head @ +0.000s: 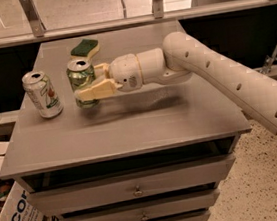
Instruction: Move green can near 7up can
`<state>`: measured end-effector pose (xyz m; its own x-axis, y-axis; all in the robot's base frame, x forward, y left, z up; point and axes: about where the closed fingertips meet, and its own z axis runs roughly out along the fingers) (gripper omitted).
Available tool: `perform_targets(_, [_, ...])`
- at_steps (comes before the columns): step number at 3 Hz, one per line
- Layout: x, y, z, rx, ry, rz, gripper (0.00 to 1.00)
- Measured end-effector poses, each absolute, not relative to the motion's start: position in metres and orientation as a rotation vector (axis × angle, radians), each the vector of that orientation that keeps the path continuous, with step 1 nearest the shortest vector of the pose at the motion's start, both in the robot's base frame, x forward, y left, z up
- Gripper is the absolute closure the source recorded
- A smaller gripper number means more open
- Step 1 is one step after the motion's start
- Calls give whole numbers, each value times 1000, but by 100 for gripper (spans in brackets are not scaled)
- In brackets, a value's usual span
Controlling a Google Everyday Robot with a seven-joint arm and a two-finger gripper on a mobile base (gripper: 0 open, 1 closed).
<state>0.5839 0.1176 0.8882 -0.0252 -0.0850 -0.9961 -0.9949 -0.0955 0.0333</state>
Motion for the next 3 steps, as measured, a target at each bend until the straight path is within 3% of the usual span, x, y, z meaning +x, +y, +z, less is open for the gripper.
perform_targets(3, [606,154,860,-1467,1303,1117,100])
